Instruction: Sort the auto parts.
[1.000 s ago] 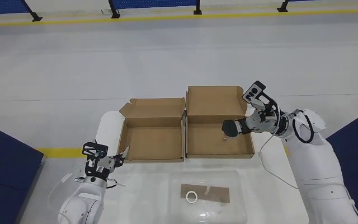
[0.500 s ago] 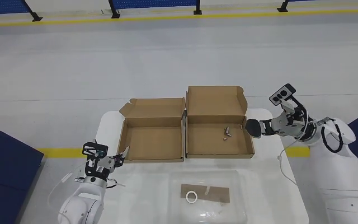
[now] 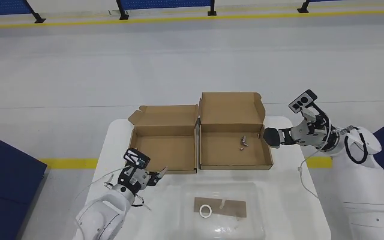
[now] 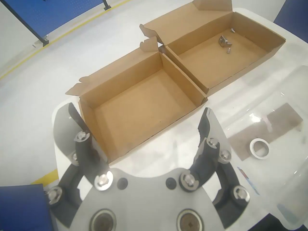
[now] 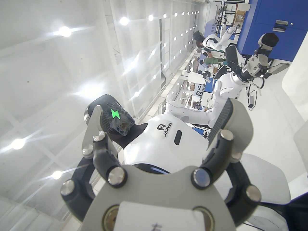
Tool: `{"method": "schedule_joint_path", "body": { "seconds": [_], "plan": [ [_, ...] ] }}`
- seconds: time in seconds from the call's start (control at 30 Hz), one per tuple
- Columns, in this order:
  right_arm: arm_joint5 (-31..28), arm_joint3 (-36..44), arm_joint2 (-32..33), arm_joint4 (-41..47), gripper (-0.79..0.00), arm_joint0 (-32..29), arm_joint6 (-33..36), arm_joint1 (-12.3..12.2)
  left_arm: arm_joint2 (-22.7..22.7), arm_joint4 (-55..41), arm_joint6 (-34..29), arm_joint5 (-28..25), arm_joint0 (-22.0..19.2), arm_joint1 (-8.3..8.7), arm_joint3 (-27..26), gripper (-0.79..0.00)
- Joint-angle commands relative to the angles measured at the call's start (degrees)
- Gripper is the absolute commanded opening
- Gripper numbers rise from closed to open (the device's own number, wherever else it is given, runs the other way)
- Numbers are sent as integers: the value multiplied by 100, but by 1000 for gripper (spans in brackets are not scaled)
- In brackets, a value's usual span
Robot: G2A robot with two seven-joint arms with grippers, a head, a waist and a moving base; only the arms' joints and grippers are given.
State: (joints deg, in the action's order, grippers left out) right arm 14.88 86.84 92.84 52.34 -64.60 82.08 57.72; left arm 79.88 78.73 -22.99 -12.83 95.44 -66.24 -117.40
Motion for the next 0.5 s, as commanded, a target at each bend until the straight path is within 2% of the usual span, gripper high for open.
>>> {"method": "schedule_joint_path", "body": {
  "seconds": [0.0, 0.1, 0.17, 0.2, 0.27, 0.33, 0.47],
  "plan": [
    [0, 0, 0, 0, 0, 0, 0, 0, 0, -1, -2, 0, 0, 0, 0, 0],
    [0, 0, 0, 0, 0, 0, 0, 0, -82, 148, -70, -150, -40, 7, -50, 0],
    [0, 0, 0, 0, 0, 0, 0, 0, -257, 165, -481, -475, -216, 11, -131, 0],
    [0, 0, 0, 0, 0, 0, 0, 0, -352, 52, -724, -606, -326, 6, -116, 0],
    [0, 0, 0, 0, 0, 0, 0, 0, -587, 96, -1639, -942, -629, 8, -240, 0],
    [0, 0, 0, 0, 0, 0, 0, 0, -820, -201, -2348, -956, -913, -23, -319, 0],
    [0, 0, 0, 0, 0, 0, 0, 0, -820, -201, -2348, -956, -913, -23, -319, 0]
  ]
}}
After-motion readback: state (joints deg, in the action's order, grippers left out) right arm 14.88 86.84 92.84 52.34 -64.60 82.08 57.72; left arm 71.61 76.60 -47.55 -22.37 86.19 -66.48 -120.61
